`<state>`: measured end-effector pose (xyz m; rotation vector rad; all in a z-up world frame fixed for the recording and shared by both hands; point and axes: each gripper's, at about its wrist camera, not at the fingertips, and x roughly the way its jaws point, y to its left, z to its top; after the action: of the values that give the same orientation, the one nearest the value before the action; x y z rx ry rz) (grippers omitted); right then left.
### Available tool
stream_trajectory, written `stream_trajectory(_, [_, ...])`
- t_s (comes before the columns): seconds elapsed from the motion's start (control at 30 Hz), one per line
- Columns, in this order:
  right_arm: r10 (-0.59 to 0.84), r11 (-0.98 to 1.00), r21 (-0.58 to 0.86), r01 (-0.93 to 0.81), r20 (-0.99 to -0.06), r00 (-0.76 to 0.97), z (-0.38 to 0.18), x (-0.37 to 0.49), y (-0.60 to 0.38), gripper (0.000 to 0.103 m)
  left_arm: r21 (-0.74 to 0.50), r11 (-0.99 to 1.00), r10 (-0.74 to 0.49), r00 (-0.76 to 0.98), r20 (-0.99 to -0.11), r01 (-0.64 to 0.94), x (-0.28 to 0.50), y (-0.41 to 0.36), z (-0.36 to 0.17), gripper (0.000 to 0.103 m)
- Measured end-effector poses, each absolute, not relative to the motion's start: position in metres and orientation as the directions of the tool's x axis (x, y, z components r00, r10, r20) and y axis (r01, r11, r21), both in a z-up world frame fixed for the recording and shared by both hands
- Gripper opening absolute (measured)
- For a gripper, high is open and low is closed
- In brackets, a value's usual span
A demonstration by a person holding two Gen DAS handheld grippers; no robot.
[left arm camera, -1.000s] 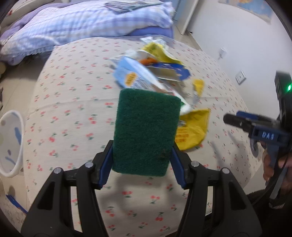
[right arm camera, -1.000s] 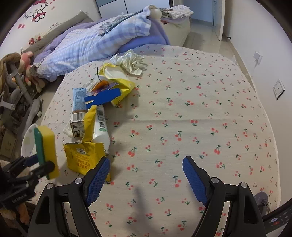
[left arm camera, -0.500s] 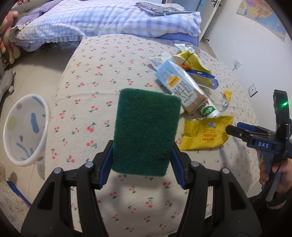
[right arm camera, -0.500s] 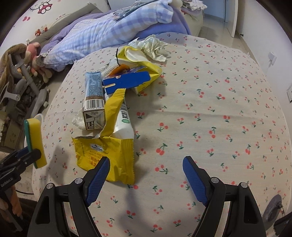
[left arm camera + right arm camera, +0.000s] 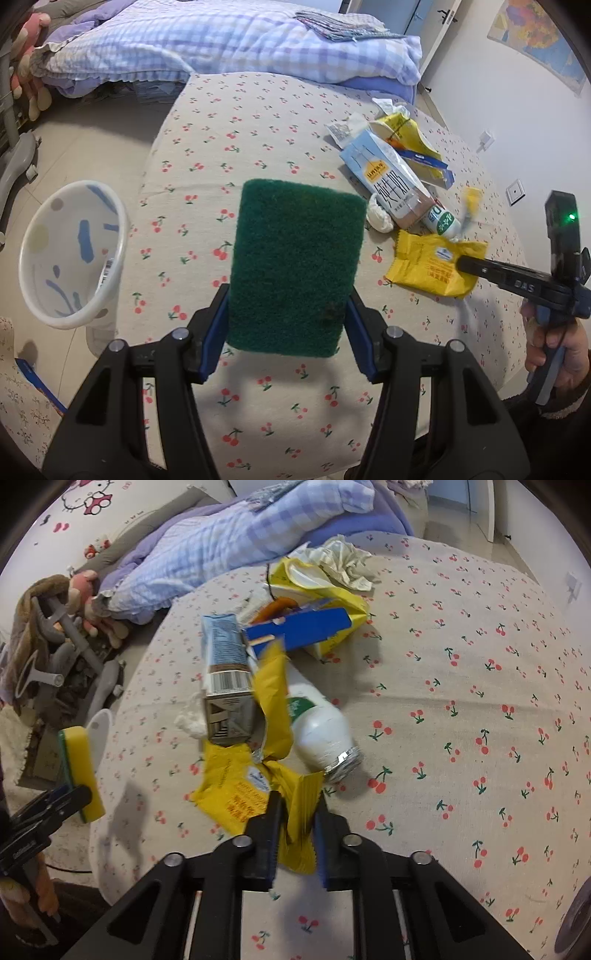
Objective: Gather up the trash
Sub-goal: 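Grasp the yellow snack wrapper with the right tool while the left tool holds the sponge, then drop the sponge and the yellow wrapper into the wastebasket with both tools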
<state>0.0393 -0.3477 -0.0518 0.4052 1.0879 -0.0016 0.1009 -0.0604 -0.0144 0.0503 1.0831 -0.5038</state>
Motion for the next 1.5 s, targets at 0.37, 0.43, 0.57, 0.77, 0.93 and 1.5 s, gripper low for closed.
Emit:
stream_trajectory(0.37, [0.301,0.907,0.411,0.088,-0.781,0.547,-0.006,0.02,-0.317,0.008,-0.209,0.914,-0.349,0.408,-0.844,0.349,0.11,-0.01,-0.003,0.059])
stream_trajectory(0.43, [0.322,0.909,0.414,0.048,-0.77,0.552,0.002,0.023,-0.303,0.008,-0.191,0.924,-0.326,0.416,-0.849,0.333,0.114,0.0,-0.002,0.059])
stream_trajectory(0.57, [0.342,0.91,0.414,0.001,-0.752,0.564,0.015,0.039,-0.281,0.008,-0.181,0.943,-0.29,0.424,-0.858,0.279,0.126,0.024,0.002,0.059])
stream_trajectory(0.77, [0.38,0.899,0.435,-0.046,-0.725,0.575,0.025,0.074,-0.245,0.008,-0.13,0.963,-0.227,0.449,-0.864,0.236,0.137,0.053,0.015,0.06])
stream_trajectory(0.93, [0.421,0.883,0.462,-0.08,-0.706,0.569,0.023,0.105,-0.216,0.008,-0.168,0.975,-0.217,0.455,-0.864,0.145,0.15,0.084,0.001,0.06])
stream_trajectory(1.5, [0.505,0.837,0.539,-0.092,-0.699,0.506,-0.022,0.192,-0.124,0.008,-0.155,0.987,-0.126,0.407,-0.905,-0.041,0.198,0.135,-0.035,0.09])
